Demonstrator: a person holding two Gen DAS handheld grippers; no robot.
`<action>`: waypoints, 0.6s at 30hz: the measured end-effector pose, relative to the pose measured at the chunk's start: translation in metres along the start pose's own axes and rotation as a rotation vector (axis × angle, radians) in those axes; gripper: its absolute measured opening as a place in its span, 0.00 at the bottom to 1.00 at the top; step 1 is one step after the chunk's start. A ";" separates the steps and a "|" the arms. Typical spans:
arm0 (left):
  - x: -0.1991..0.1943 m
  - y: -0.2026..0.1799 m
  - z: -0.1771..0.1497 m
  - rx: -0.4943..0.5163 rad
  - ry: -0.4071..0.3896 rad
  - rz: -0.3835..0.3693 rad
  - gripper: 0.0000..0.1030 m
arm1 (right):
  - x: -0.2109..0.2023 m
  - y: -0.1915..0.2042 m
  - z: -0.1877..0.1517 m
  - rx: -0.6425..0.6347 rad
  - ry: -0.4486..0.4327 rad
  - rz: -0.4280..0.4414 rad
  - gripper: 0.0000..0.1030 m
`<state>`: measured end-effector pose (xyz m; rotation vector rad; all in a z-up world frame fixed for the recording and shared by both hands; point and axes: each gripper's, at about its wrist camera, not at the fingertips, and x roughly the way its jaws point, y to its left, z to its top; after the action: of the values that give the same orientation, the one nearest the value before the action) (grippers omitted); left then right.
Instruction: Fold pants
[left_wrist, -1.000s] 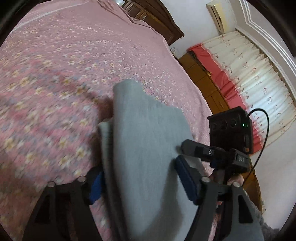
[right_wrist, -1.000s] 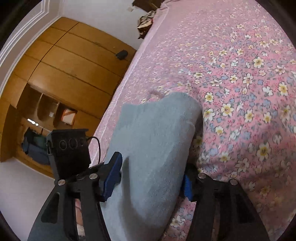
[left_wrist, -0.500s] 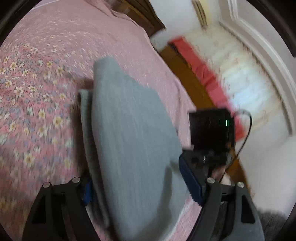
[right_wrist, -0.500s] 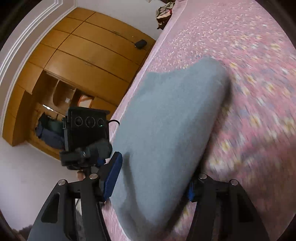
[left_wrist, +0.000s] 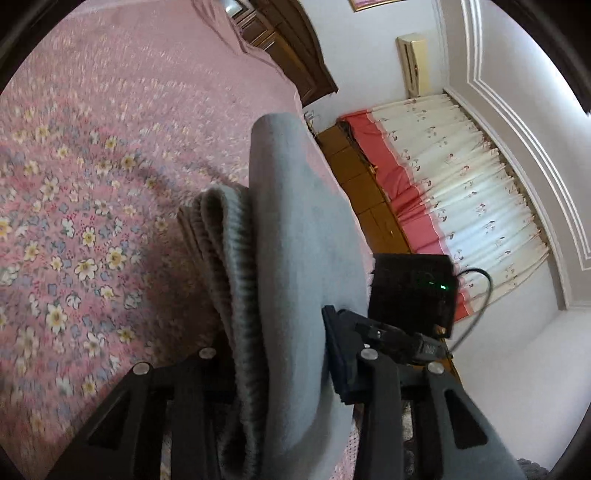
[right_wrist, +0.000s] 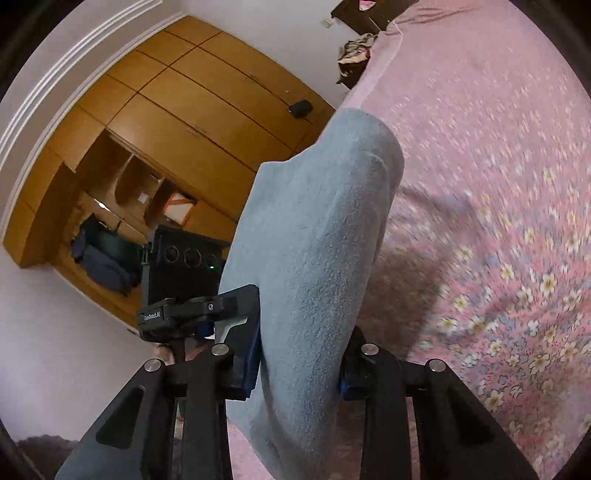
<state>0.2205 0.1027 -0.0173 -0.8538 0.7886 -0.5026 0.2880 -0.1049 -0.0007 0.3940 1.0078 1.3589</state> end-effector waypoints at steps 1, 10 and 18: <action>-0.005 -0.005 0.000 -0.002 -0.012 -0.009 0.36 | -0.002 0.009 0.004 -0.010 -0.002 0.000 0.31; -0.034 -0.060 0.008 0.015 -0.102 -0.059 0.37 | -0.050 0.048 0.028 -0.041 -0.027 -0.042 0.32; 0.025 -0.101 0.007 0.023 -0.075 -0.059 0.38 | -0.118 0.006 0.020 0.093 -0.023 -0.080 0.33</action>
<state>0.2329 0.0319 0.0575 -0.8714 0.6892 -0.5286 0.3126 -0.2067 0.0578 0.4338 1.0592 1.2364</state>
